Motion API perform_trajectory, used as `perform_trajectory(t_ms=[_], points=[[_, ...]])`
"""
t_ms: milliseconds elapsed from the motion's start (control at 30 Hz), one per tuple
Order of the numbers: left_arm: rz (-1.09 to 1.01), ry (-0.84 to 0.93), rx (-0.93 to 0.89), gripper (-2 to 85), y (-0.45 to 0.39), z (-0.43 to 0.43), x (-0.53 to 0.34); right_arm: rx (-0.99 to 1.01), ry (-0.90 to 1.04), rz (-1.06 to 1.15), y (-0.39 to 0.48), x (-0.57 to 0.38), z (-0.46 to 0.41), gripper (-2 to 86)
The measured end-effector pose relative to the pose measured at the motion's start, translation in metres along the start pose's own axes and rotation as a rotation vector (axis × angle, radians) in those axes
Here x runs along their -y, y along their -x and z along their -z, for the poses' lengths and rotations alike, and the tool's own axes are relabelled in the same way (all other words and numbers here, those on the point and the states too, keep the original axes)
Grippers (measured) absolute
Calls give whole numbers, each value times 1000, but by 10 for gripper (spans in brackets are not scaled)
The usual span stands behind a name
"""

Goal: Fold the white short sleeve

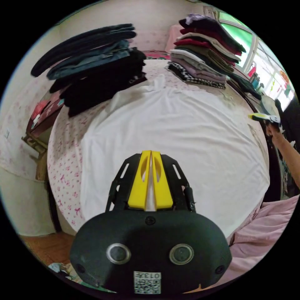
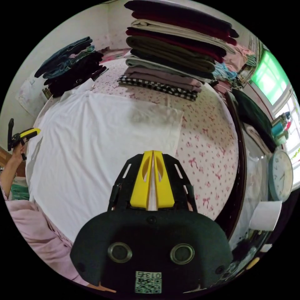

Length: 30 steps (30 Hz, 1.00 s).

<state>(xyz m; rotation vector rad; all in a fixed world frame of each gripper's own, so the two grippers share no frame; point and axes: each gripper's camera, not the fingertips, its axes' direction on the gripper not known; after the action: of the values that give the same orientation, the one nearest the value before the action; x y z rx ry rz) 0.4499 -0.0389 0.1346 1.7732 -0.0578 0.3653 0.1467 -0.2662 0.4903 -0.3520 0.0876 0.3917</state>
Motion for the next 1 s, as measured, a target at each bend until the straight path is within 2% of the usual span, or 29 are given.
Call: perform_trajectory(t_ms=[133,200,333,400,433,533,767,833,900,1000], points=[[-95,23,-58,-2,-45,-30,24,61,76,75,-6,33,-36,3],[-129,29,-56,-2,-59,-40,29,68,31,108,-19,30,-33,2],[-147,50,-77,-3,-70,-58,33,128,55,73,-77,19,-26,1],[-149,36,-87,-3,-75,-60,36,65,93,24,-94,22,-22,1],[-168,21,-93,-3,-82,-60,39,65,42,25,-99,25,-14,1],[-249,18,-83,-2,-107,-68,49,149,-20,23,-97,51,-11,2],[-340,48,-78,-2,-140,-90,54,97,48,78,-93,93,-42,1],[-321,50,-90,-2,-139,-93,51,113,58,65,-110,91,-38,1],[-310,40,-112,-2,-140,-92,48,44,52,20,-118,86,-22,1],[-334,37,-122,-2,-151,-91,43,125,-33,92,-93,73,10,1]])
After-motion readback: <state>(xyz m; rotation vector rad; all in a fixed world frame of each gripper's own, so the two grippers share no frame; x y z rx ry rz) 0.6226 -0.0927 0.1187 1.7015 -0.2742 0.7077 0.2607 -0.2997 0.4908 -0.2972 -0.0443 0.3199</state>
